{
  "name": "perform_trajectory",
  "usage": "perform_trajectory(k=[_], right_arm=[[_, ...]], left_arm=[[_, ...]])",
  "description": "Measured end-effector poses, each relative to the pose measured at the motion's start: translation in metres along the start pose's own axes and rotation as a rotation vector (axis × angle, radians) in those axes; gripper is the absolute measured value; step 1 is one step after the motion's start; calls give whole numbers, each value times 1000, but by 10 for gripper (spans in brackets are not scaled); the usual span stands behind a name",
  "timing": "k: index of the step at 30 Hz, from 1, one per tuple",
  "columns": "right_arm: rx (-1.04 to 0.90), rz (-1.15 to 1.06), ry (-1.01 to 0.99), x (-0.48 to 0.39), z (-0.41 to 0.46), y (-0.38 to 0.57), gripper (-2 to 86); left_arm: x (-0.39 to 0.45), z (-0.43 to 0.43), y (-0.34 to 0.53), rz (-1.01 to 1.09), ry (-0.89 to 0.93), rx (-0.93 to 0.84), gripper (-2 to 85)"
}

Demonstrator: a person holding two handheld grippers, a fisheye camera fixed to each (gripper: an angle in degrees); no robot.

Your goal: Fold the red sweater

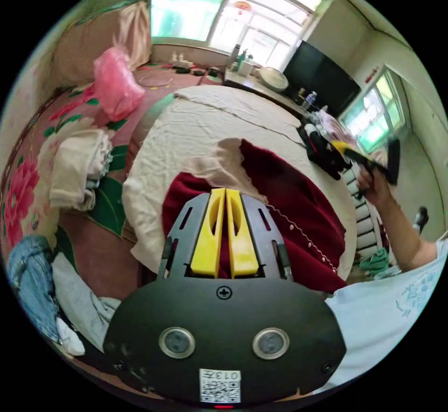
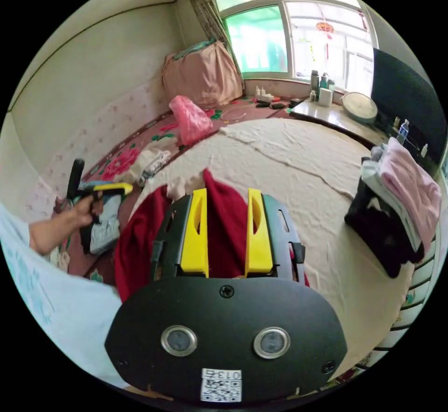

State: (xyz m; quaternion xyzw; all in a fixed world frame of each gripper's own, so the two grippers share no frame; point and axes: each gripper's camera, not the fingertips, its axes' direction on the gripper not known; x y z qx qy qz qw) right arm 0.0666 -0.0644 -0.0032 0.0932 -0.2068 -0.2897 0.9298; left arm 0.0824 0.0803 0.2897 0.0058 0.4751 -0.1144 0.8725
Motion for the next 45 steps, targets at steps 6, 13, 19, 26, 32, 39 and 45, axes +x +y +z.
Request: perform_trajectory(k=[6,13,19,26,32,39,45], right_arm=[[-305,-78,65,-74,-4,161,125],[-477,-9,145,-148,30,246,112],[-510,-89,292,-174,46,244,37],[-367,-84,446,-202,0,229,26],[-141,-144,689,-220,-65,190,23],[248,-132,951,-241,-192,149,22],[624,-182,1076,-283,-312,168,20]], left_arm=[[-53,14,7,20,-64,-217,119],[-66,33,41,-27,-3,-399,143],[-69,30,42,-17,-12,-466,128],[-101,-21,36,-33,166,-432,27],[-132,-146,-6,-13,741,142,13],[-122,-340,-51,363,926,721,9],[-117,-460,-42,542,1000,1055,9]])
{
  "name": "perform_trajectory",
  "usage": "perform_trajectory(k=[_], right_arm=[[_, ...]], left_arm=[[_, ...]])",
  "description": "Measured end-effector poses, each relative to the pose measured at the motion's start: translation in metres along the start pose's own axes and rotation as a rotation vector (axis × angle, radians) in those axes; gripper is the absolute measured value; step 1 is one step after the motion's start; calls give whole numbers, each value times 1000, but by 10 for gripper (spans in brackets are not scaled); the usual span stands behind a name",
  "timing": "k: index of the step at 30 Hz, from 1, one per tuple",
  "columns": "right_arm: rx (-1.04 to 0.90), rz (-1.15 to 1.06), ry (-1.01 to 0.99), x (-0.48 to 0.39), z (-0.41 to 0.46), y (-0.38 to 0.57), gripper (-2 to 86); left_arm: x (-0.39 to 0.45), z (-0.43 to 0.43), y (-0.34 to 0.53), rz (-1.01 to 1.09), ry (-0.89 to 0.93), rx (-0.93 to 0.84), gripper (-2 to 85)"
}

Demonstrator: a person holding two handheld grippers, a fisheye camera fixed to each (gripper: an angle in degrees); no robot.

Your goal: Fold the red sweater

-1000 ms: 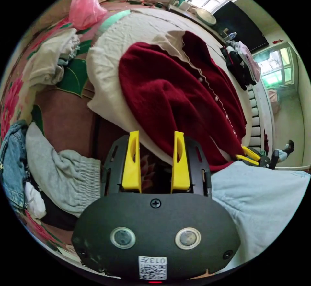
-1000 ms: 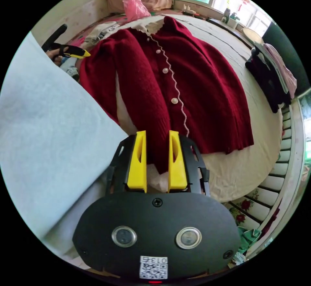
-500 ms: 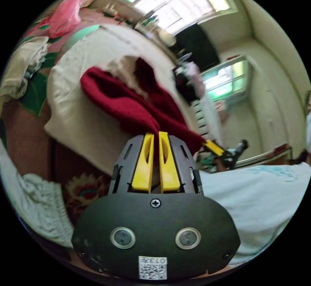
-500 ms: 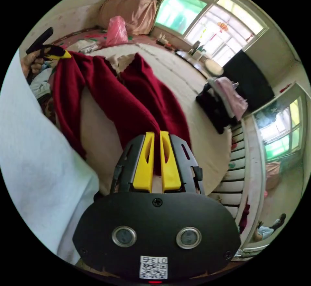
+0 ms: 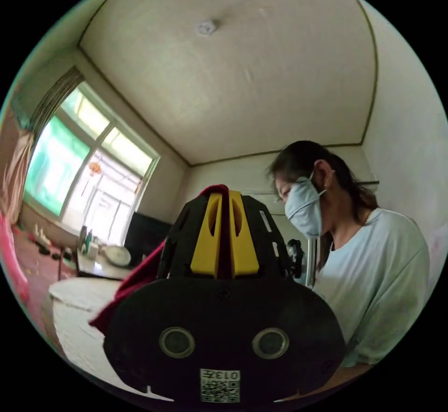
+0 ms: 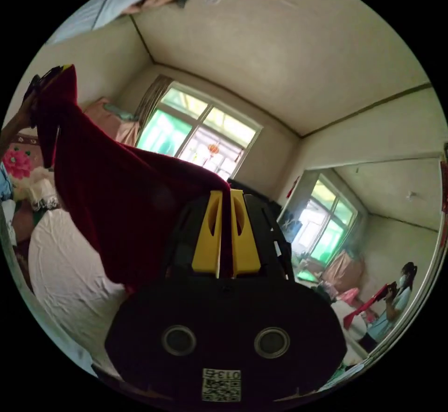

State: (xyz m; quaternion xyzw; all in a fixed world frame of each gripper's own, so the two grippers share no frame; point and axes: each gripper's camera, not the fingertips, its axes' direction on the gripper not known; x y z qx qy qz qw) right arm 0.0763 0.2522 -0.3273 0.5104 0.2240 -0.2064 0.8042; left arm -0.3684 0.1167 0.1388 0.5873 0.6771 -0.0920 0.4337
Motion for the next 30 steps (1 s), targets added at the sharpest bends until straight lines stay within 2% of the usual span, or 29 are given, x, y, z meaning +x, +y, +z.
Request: perform_trajectory(k=[5,8,10,12,15,17,19,22,26,30], right_arm=[[257,-74,80,34,-68,-21,20],[282,-89,85,52,-73,-28,19],[252,-87,50,62,-59,-30,19],[174,-80,-16,68,-27,-24,19],[-77,-41,-202,65,62,8,20],[-302,23,-370,45,147,64,21],[-479,92,-501,22,212,123,21],[-772,193,-662,-30,308,237,23],[-1062,116,-739,-110,394,352,24],[-1113,125,-736,-129,442,379,25]], left_arm=[[36,0,-61,136,-42,97,9],[43,14,-91,205,-90,99,9],[37,39,-105,240,-184,46,9],[14,65,-103,209,-245,-38,9],[-57,109,-71,54,-312,-233,10],[-114,134,-29,-54,-414,-396,10],[-196,157,51,-203,-537,-631,10],[-286,165,168,-394,-608,-841,9],[-364,160,283,-636,-628,-955,9],[-412,171,328,-668,-684,-1023,10]])
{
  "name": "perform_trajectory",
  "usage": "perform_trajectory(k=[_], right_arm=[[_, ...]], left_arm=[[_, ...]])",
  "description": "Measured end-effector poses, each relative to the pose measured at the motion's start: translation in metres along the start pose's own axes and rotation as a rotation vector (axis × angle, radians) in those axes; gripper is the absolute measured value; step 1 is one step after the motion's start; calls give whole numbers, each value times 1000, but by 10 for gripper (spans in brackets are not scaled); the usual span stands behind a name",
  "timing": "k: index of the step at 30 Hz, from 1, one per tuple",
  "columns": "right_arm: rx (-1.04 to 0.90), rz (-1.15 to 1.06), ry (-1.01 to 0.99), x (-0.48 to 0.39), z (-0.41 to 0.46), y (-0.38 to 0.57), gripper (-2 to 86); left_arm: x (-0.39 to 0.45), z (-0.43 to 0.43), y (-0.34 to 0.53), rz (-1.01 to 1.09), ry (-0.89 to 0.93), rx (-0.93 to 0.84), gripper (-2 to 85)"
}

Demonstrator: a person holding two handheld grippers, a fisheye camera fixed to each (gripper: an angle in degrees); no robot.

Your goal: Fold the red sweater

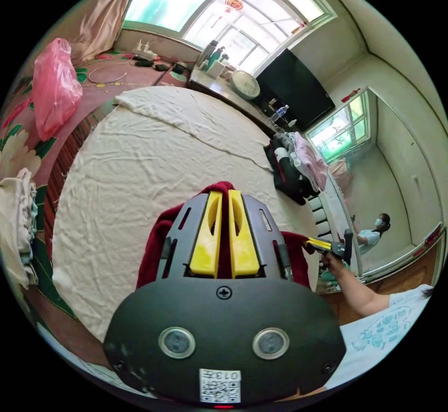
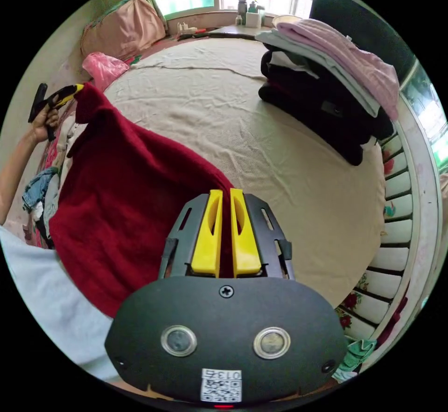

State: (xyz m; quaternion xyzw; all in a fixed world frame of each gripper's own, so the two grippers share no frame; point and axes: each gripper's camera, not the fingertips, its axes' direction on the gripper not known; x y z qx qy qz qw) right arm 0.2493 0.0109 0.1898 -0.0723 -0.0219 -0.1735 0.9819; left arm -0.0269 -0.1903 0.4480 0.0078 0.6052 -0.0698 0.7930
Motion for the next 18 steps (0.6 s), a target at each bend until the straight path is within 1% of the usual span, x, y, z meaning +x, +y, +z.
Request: perform_trajectory(k=[4,6,9,11,12,13,15,16,17,18], right_arm=[[14,-19,11,29,-5,-45,26],[15,-15,-8,39,-9,-62,26],[75,15,-33,52,-12,-86,30],[85,45,-33,61,10,-108,36],[87,49,-35,63,20,-114,40],[62,67,-48,68,42,-123,47],[-3,141,-79,80,71,-132,72],[33,186,-80,87,72,-131,78],[126,209,-56,90,63,-125,82],[162,208,-30,89,58,-122,85]], left_arm=[[11,-7,-51,105,-86,31,11],[14,-14,-70,108,-74,61,12],[11,-14,-95,118,-86,111,15],[-2,6,-111,93,-100,92,20],[-18,30,-122,46,-86,46,24],[-38,58,-131,-15,-48,-36,31],[-68,81,-134,-153,-4,-85,48],[-80,77,-132,-188,40,14,53],[-85,72,-131,-195,44,67,56],[-91,60,-130,-186,5,139,62]])
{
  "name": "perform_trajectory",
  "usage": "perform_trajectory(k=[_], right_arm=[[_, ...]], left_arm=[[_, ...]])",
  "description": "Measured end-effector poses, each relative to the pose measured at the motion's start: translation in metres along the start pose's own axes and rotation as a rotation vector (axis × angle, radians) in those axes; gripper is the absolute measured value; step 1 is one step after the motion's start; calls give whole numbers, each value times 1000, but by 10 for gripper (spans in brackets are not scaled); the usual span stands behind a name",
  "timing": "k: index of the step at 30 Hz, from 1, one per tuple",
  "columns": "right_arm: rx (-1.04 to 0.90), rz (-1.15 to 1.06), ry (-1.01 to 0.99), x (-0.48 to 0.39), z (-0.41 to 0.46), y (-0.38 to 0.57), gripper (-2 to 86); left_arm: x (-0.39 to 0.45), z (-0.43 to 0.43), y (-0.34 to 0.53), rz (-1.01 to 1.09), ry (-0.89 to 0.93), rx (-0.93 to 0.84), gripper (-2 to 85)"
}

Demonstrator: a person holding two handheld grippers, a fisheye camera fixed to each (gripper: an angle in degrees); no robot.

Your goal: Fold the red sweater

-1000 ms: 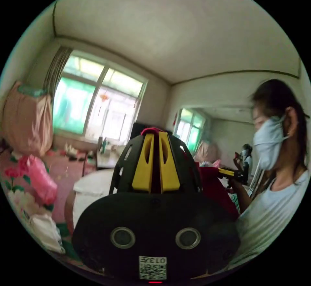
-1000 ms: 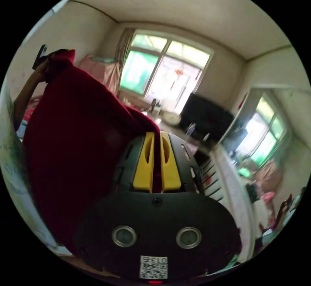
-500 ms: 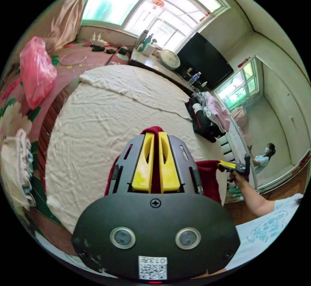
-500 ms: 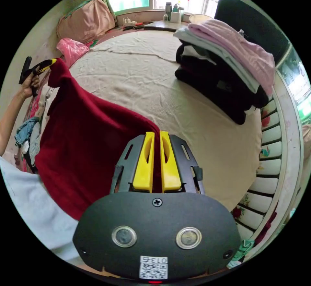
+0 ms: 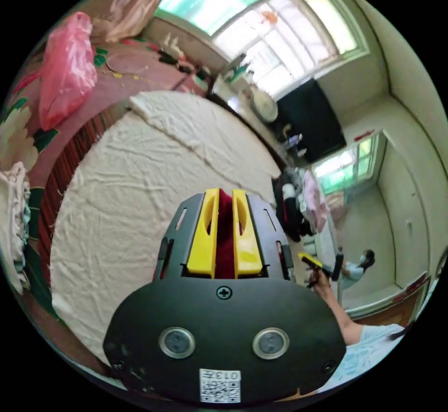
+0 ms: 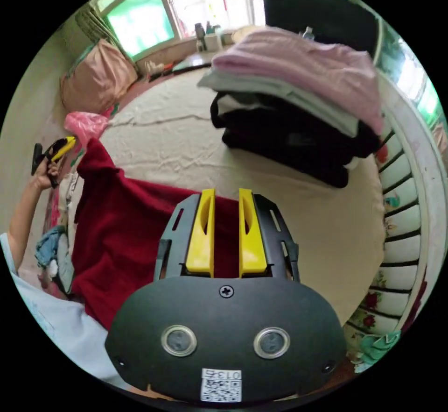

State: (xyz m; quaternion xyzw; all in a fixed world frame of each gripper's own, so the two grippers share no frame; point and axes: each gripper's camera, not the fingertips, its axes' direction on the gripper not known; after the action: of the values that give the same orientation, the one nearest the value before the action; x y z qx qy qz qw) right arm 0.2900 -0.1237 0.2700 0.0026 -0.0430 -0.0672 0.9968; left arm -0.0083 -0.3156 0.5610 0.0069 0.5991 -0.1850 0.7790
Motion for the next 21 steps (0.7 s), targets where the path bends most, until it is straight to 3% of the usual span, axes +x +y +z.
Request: perform_trajectory(k=[2,7,10,12,16,19,21], right_arm=[[56,-111,99,-14,-3,8,101],[-18,-506,140,-78,56,24,127],[-103,-632,158,-102,101,23,113],[-150,-650,168,-105,121,15,87],[-243,-603,59,-99,135,-26,46],[-380,-548,-134,-82,149,-59,37],[-440,-521,-241,-70,155,-75,32]], left_arm=[[3,-8,-4,105,-90,4,69],[40,61,36,460,-241,-353,103],[32,87,54,460,-370,-393,128],[13,89,56,400,-404,-384,134],[-17,67,64,304,-253,-355,134],[-12,72,82,383,-190,-489,137],[-6,88,93,458,-305,-577,137]])
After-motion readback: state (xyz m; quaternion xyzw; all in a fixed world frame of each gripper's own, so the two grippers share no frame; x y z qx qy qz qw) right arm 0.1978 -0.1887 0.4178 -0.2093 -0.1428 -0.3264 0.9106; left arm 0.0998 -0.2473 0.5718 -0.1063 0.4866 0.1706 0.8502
